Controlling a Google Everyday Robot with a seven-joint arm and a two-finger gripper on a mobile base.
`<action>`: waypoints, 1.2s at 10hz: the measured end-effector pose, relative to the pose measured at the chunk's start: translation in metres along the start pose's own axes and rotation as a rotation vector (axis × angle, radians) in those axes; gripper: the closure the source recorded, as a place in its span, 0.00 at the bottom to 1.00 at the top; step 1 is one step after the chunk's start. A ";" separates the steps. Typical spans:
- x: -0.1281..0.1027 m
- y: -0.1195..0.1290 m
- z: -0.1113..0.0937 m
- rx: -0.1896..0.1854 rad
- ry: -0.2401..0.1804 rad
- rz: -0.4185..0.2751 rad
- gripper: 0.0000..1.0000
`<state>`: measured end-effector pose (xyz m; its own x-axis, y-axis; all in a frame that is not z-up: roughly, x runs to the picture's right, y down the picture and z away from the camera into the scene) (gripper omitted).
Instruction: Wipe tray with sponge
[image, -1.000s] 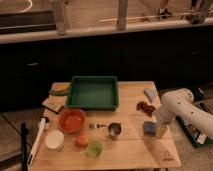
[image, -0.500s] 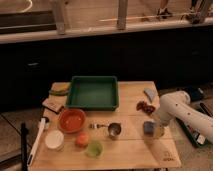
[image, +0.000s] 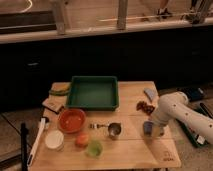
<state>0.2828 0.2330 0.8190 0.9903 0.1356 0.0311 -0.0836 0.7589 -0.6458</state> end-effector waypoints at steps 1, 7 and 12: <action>-0.001 -0.001 0.000 0.000 -0.001 -0.001 0.48; -0.021 -0.009 -0.025 0.021 0.009 -0.021 0.89; -0.043 -0.019 -0.045 0.038 0.029 -0.055 0.96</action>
<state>0.2469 0.1841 0.7953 0.9962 0.0750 0.0435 -0.0325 0.7886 -0.6141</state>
